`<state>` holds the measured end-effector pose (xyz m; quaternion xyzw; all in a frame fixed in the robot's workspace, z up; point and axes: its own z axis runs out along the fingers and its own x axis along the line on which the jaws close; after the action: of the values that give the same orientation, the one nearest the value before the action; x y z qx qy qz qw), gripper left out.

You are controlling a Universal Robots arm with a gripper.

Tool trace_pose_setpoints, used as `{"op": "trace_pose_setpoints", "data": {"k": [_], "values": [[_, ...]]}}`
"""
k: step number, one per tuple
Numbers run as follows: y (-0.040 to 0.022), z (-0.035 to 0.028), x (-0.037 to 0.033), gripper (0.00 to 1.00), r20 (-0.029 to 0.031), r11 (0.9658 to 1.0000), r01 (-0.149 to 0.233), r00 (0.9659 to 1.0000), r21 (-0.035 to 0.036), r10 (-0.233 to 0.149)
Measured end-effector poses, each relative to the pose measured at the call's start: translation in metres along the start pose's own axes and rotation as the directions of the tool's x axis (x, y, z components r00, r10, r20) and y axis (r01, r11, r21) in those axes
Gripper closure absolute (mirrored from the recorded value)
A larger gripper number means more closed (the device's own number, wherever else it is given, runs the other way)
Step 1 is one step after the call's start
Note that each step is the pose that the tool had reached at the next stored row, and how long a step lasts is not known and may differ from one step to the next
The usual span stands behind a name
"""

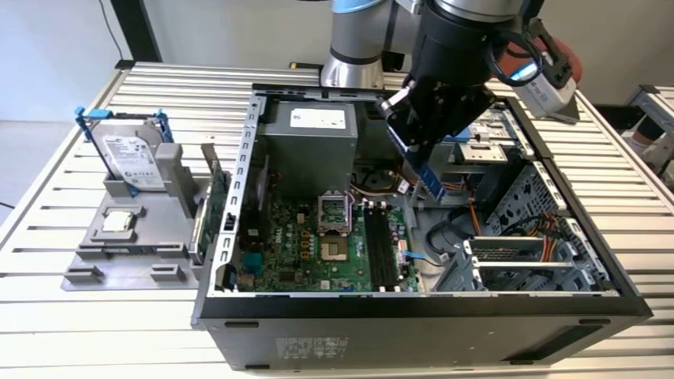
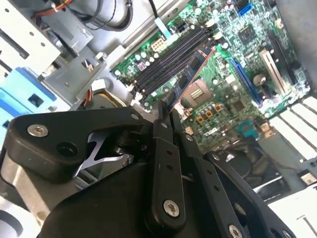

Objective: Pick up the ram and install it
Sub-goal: 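Insert the ram into the slot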

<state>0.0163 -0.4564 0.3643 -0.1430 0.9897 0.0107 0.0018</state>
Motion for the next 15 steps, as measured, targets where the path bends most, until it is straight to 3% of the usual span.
{"op": "trace_pose_setpoints", "data": {"k": [3, 7, 10, 15], "values": [[0.0, 0.0002, 0.0, 1.0, 0.0011, 0.9987, -0.051, 0.9987, 0.0003, 0.051], [0.0, 0.0004, 0.0, 1.0, 0.0023, 0.9937, -0.112, 0.9937, 0.0007, 0.112], [0.0, 0.0006, 0.0, 1.0, 0.0033, 0.9879, -0.155, 0.9879, 0.0008, 0.155], [-0.0001, 0.0009, -0.0001, 1.0, 0.0048, 0.9753, -0.221, 0.9753, 0.0009, 0.221]]}}
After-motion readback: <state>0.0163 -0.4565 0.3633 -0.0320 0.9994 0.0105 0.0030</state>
